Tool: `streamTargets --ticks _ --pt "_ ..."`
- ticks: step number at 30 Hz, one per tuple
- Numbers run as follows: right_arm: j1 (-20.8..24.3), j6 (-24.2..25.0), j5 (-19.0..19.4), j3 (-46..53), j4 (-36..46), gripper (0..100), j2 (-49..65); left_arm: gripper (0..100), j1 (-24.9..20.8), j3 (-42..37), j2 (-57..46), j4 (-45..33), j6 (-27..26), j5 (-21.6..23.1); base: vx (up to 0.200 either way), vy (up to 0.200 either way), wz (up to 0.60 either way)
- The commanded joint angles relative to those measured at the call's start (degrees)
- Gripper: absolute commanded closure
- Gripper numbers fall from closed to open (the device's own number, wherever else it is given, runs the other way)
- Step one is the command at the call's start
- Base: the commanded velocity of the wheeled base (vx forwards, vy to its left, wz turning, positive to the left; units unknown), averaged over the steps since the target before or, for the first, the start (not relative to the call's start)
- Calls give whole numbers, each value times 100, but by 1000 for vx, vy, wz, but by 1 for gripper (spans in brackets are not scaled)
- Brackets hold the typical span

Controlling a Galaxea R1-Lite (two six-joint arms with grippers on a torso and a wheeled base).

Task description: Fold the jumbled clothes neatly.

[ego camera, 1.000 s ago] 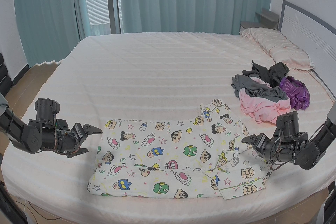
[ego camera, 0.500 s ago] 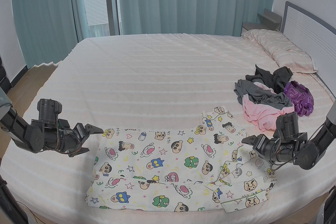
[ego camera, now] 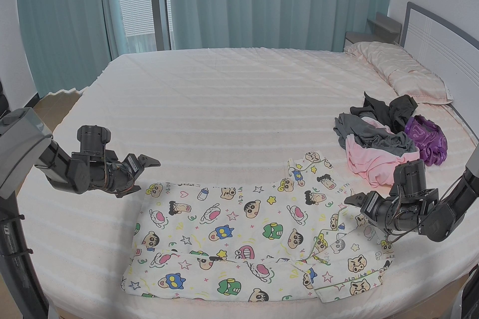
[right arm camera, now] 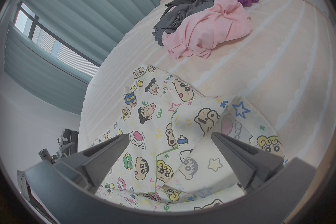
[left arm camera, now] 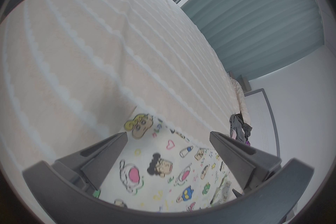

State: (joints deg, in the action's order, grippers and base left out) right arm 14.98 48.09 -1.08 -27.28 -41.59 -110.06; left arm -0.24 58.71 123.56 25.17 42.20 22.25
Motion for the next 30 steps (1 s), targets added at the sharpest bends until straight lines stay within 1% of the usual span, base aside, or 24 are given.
streamTargets --ticks 1,4,7,11,13,25,26,30 --pt "5 -2 3 4 2 0 -42 0 -64 923 1029 -30 -63 -19 0 0 0" --pt "13 -2 12 4 11 0 -60 0 -46 1090 1135 -39 -160 -19 0 0 0" --pt "13 -10 73 -5 2 0 -130 0 -37 1151 1205 -48 -318 -177 0 0 0" --pt "5 -28 65 -14 -15 0 -174 0 -55 1178 1311 5 -705 -810 0 0 0" --pt "5 -28 65 -14 -15 0 -174 0 -116 1160 1346 31 -845 -1021 0 0 0" --pt "5 -37 65 -67 -15 0 -183 0 -231 1134 1337 40 -819 -959 0 0 0" --pt "5 -37 65 -102 -24 0 -183 100 -222 1134 1337 40 -819 -959 0 0 0" --pt "5 -54 38 -269 -15 0 -253 100 -222 1134 1319 40 -793 -959 0 0 0"
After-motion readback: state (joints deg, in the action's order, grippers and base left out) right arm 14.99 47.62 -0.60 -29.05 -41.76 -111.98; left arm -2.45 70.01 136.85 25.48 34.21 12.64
